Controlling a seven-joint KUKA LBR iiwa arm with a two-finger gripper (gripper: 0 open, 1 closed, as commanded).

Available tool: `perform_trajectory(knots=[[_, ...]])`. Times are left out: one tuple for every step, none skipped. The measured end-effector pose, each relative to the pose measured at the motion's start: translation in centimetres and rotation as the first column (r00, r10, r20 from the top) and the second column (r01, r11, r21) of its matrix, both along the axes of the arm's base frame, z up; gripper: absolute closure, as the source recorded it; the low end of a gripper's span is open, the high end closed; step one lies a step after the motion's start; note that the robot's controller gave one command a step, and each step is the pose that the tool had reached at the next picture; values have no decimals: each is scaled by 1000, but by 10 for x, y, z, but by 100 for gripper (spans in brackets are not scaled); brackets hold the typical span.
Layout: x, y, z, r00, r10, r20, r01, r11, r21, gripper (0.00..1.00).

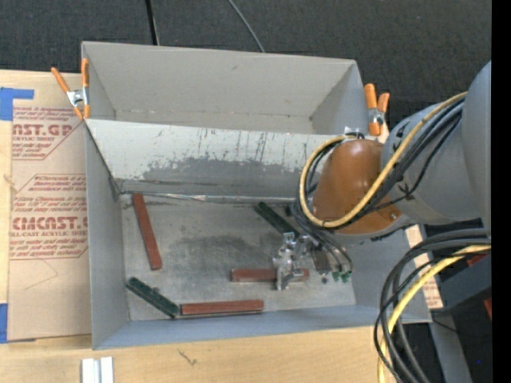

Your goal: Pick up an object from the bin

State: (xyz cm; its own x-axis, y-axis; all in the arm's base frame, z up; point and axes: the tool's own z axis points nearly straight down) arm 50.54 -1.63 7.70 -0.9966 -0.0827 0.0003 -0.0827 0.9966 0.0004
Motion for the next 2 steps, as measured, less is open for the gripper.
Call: perform_trajectory(knots=[[-19, 6, 145, 1000, 0, 3, 0, 1000, 0, 100], [-20, 6, 145, 1000, 0, 2, 0, 1000, 0, 100]])
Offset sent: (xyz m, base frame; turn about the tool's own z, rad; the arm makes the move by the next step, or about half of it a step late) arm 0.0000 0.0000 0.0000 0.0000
